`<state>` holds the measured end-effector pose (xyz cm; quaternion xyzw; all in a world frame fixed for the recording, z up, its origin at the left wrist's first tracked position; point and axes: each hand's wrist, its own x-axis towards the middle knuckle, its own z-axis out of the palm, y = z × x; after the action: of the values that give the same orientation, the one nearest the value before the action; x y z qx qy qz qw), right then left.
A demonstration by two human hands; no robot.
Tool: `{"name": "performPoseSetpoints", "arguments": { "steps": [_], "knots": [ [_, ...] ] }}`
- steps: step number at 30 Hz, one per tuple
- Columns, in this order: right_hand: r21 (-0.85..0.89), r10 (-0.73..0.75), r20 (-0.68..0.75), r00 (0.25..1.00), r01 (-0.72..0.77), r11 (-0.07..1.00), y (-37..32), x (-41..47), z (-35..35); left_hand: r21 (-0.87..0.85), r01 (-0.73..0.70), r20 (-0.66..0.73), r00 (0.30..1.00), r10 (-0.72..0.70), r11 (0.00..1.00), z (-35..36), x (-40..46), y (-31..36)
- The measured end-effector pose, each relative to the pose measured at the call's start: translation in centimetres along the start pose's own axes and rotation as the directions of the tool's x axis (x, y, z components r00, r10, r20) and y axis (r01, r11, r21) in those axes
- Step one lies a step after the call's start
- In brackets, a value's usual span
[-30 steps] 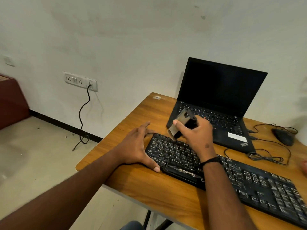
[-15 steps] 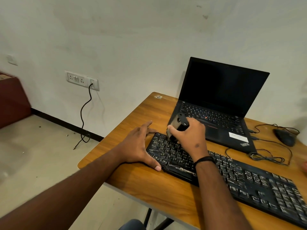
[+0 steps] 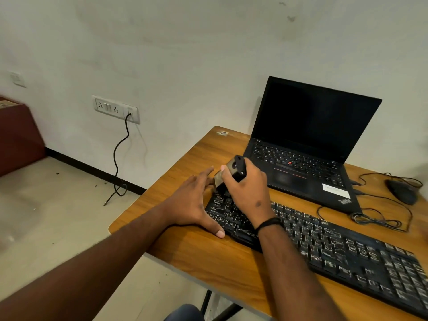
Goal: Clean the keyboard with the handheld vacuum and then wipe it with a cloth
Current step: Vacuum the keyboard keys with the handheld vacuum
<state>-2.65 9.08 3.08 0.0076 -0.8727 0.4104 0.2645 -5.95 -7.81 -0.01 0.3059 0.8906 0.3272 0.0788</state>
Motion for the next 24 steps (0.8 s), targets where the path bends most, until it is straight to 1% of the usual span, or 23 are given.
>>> {"name": "performPoseSetpoints", "arguments": {
  "steps": [3, 4, 7, 8, 11, 12, 15, 18, 19, 22, 24],
  "knots": [
    [-0.001, 0.023, 0.096, 0.995, -0.023, 1.0, 0.7, 0.2, -0.7, -0.008, 0.0, 0.005, 1.0, 0.0, 1.0, 0.0, -0.1, 0.2],
    [0.003, 0.022, 0.098, 0.995, -0.023, 1.0, 0.8, 0.3, -1.0, -0.009, -0.004, 0.007, 1.0, 0.004, 1.0, 0.0, -0.1, 0.2],
    [-0.005, -0.012, 0.02, 1.0, 0.012, 1.0, 0.9, 0.2, -1.2, -0.008, -0.008, 0.01, 1.0, 0.008, 1.0, 0.0, 0.0, 0.0],
    [-0.006, -0.017, 0.024, 1.0, 0.017, 1.0, 0.9, 0.2, -1.2, -0.006, -0.009, 0.011, 1.0, 0.009, 1.0, 0.0, 0.0, -0.1],
    [0.007, -0.004, 0.107, 0.994, 0.003, 1.0, 1.3, 0.4, -1.8, -0.005, -0.018, 0.013, 1.0, 0.018, 1.0, 0.0, 0.0, -0.1],
    [0.016, 0.001, 0.105, 0.995, -0.002, 1.0, 1.3, 0.5, -2.0, -0.008, -0.02, 0.01, 1.0, 0.02, 1.0, 0.0, 0.0, 0.0],
    [0.016, -0.001, 0.03, 1.0, 0.001, 1.0, 1.3, 0.4, -1.9, -0.011, -0.019, 0.006, 1.0, 0.019, 1.0, 0.0, 0.1, 0.0],
    [0.025, 0.016, 0.112, 0.994, -0.019, 1.0, 1.4, 0.4, -1.9, -0.005, -0.018, 0.007, 1.0, 0.018, 1.0, 0.0, 0.1, -0.2],
    [0.024, 0.021, 0.115, 0.993, -0.024, 0.999, 1.4, 0.4, -2.0, -0.007, -0.018, 0.006, 1.0, 0.018, 1.0, 0.0, 0.1, -0.2],
    [-0.003, 0.023, 0.034, 0.999, -0.023, 1.0, 1.5, 0.5, -2.6, -0.007, -0.028, -0.007, 1.0, 0.028, 1.0, 0.1, 0.1, -0.3],
    [0.01, 0.044, 0.085, 0.995, -0.045, 0.999, 1.7, 0.5, -2.8, -0.008, -0.033, -0.001, 0.999, 0.033, 0.999, 0.1, 0.2, -0.4]
  ]
}}
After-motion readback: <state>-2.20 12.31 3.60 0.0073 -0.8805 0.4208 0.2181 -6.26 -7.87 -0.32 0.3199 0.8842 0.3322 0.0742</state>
